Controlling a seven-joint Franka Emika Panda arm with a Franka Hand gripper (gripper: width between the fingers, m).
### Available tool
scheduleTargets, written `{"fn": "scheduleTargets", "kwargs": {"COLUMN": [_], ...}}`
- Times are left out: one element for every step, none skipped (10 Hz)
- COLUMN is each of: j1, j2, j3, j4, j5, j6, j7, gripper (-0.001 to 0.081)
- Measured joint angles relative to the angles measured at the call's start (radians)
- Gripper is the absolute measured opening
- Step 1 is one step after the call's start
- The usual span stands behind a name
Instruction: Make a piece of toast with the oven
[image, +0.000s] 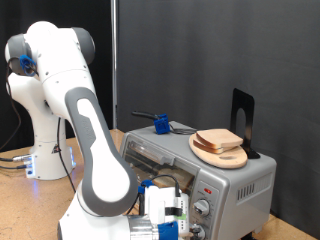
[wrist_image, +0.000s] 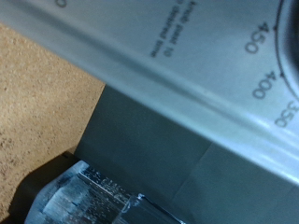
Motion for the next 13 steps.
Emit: {"fn": "scheduleTargets", "kwargs": {"j1": [-0.002,-0.004,-0.004,-0.004,-0.004,-0.005,-0.005,-0.008,-0.020,-0.033,-0.044,-0.058,-0.073], "j2": [0.002,0.005,0.005,0.005,0.005,0.005,0.005,0.003,-0.004,-0.009,-0.016,-0.031,-0.047], "j3": [0.000,0.000,0.000,0.000,0.000,0.000,0.000,-0.001,-0.002,-0.003,-0.009,-0.022,-0.037], "j4": [-0.002,-0.002,-0.002,-0.002,-0.003,-0.003,-0.004,-0.002,-0.001,-0.001,-0.002,-0.009,-0.015], "j5": [0.010,0.017,0.018,0.018,0.018,0.018,0.021,0.032,0.037,0.037,0.021,-0.021,-0.070], "j6": [-0.008,-0.016,-0.017,-0.017,-0.017,-0.017,-0.017,-0.014,-0.014,-0.018,-0.039,-0.077,-0.125], "j7": [-0.043,-0.069,-0.070,-0.070,-0.068,-0.066,-0.063,-0.062,-0.055,-0.030,0.020,0.090,0.159], "gripper": [0.0100,0.0100,0.0101,0.0101,0.0101,0.0101,0.0101,0.0101,0.0101,0.0332,0.0332,0.0506,0.0506]}}
